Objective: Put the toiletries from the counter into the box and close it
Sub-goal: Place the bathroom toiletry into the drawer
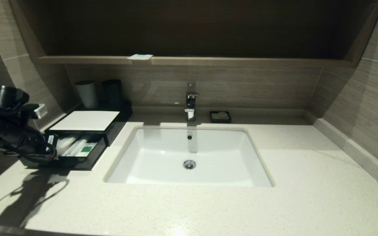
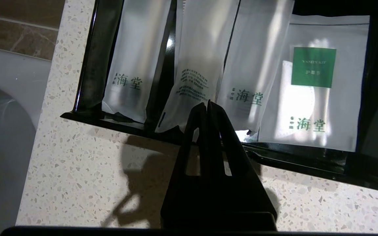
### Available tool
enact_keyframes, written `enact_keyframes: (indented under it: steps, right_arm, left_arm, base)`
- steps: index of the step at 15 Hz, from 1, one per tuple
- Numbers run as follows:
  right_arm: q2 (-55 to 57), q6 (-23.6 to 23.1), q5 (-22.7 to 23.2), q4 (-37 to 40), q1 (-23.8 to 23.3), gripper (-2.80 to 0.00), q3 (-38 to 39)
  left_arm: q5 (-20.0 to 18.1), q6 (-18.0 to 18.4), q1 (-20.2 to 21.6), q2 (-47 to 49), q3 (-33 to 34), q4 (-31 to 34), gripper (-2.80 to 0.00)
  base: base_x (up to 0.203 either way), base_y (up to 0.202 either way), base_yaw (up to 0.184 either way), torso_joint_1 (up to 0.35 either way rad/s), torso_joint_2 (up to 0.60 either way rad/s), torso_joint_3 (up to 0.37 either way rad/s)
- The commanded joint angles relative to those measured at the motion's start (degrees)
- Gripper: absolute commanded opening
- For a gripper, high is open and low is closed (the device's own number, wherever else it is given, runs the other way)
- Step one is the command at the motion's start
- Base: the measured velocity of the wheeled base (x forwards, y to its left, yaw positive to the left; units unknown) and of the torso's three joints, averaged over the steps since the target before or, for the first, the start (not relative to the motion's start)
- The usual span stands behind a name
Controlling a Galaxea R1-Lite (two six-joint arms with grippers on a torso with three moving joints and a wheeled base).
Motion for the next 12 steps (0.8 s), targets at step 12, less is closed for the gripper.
enact_keyframes:
  steps: [12]
  right_arm:
    - [0.00, -0.03, 0.00, -0.05, 0.00, -2.80, 0.00]
  left_arm:
    - [-0.54, -5.24, -1.15, -5.13, -3.15, 0.04, -2.80]
  base:
    - [0.000, 0.000, 0.000, 0.000, 0.00, 0.000]
